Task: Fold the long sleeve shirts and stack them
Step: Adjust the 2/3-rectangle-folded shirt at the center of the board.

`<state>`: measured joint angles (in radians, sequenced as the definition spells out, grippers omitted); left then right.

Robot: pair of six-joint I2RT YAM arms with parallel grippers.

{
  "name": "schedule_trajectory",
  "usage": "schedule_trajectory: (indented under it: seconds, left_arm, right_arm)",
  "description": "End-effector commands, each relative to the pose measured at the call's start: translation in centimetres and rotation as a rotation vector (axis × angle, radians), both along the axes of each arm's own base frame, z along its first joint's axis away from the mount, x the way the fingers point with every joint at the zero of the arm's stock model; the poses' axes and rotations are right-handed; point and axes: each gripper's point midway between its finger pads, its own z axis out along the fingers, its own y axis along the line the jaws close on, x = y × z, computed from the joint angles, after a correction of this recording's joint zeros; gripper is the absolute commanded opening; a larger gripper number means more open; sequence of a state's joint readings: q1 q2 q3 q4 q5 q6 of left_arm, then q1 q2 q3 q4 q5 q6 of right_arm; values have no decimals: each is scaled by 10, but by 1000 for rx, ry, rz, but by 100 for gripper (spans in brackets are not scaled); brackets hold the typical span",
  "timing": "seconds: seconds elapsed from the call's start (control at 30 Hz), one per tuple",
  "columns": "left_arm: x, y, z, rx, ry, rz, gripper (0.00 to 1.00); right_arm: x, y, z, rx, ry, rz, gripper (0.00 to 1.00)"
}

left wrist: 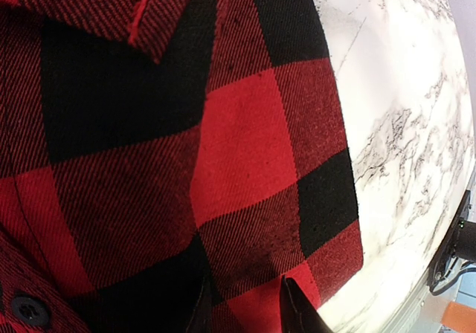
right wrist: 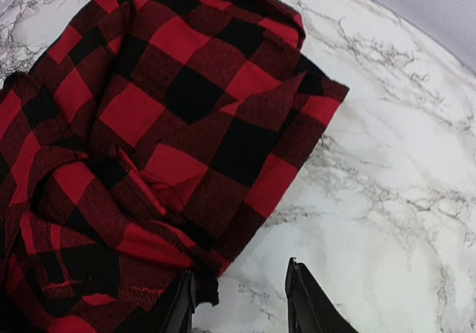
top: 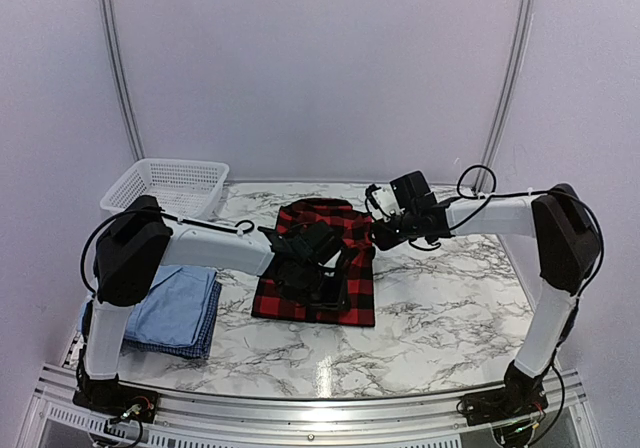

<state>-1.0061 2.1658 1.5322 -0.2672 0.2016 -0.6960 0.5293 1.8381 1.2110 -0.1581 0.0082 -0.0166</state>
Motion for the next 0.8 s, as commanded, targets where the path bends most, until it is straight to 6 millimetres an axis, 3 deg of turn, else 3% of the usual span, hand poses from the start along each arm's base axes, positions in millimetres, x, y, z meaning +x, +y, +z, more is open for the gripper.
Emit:
schedule_trajectory:
  seconds: [0.0, 0.17, 0.37, 0.57, 0.77]
  left_arm:
    - [13, 8, 20, 2, -19, 49, 33]
    - [34, 15, 49, -47, -73, 126, 33]
    - [47, 25, 76, -104, -121, 183, 33]
    - [57, 53, 74, -88, -127, 268, 32]
    - [58, 66, 71, -88, -121, 291, 32]
  right_arm:
    - [-24, -3, 12, 86, 34, -16, 37]
    - [-55, 18, 17, 157, 52, 53, 29]
    - [-88, 68, -4, 235, 153, 167, 20]
    - [-101, 82, -22, 270, 217, 189, 11]
    - [-106, 83, -37, 264, 254, 187, 6]
